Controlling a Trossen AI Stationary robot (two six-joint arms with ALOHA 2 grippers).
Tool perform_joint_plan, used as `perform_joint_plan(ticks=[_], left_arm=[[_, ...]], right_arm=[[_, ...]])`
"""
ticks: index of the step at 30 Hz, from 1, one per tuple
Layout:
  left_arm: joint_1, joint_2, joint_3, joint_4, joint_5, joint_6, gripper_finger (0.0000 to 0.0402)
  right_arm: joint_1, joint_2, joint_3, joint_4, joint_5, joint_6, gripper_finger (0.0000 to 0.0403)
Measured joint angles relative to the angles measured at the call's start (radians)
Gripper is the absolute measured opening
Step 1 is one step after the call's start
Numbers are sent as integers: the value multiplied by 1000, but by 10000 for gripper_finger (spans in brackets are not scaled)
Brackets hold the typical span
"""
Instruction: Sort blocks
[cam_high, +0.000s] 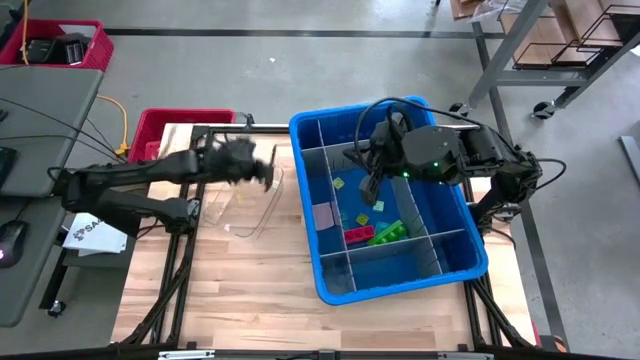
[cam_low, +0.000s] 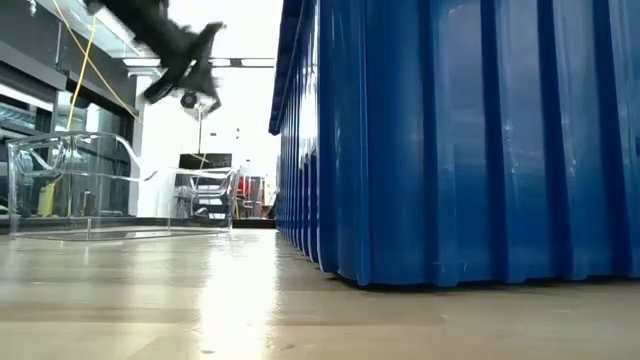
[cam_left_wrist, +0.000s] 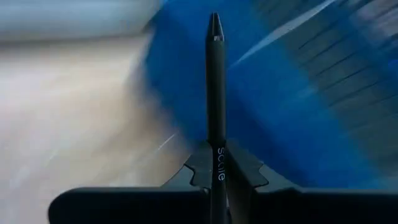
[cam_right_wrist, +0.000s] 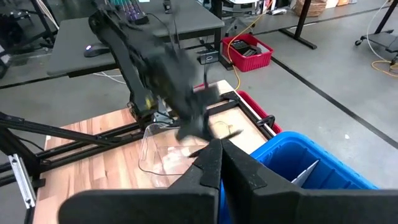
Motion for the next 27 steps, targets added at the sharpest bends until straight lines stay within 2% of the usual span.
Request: perform_joint_plan(ticks=[3,6,10,15,19,27], left_arm=[[23,-17,40,316,-2,121,9],[64,71,129,426,8,196,9],[113,296,302,439,104,276,9],[150,589,546,683,179,323,9],[161,814,767,845,183,314,9],[152,1226,1254,883,163,353,9]], right_arm=[[0,0,0,5,0,-18,0],[0,0,0,39,0,-31,0],[0,-11,0,107,0,-64,0],[7,-46,0,215,-3,-87,0],[18,-63,0,316,-1,-148,0],[19,-74,0,449,1,-236,0]])
